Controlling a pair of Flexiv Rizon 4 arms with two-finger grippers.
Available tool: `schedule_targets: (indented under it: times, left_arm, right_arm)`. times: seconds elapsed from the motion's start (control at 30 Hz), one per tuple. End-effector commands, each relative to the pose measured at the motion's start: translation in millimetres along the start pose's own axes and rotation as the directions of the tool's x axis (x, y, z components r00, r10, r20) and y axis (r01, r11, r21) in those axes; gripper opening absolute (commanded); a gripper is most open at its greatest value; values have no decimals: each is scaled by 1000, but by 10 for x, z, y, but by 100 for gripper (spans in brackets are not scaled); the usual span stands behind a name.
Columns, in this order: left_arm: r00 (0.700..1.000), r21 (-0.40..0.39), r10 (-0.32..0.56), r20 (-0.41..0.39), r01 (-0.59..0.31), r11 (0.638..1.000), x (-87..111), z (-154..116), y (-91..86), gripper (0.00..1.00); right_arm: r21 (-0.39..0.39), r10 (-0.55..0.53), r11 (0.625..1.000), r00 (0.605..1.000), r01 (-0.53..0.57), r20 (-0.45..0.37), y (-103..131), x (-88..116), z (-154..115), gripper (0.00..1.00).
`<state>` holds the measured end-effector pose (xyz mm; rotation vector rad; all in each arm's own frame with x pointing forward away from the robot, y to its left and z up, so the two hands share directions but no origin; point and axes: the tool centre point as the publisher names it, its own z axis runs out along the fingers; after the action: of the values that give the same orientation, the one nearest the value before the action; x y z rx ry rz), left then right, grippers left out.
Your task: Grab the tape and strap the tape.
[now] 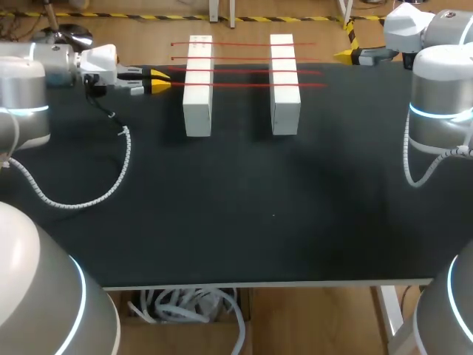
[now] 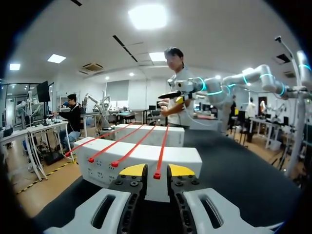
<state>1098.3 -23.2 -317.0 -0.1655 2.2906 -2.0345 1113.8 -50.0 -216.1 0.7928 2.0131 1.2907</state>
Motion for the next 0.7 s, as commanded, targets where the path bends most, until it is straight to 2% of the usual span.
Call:
schedule_targets:
  times: [0.03, 0.2, 0.7]
  left_arm:
    - [1000, 7, -2, 5, 2, 1000, -1, 9, 21, 15]
    - [1000, 16, -12, 11, 12, 1000, 14, 15, 33, 19]
    - [1000, 15, -10, 8, 10, 1000, -2, 5, 19, 18]
  right_arm:
    - [0, 0, 1000, 1000, 0, 0, 0, 0, 0, 100]
    - [0, 0, 1000, 1000, 0, 0, 0, 0, 0, 100]
    - [0, 0, 1000, 1000, 0, 0, 0, 0, 0, 100]
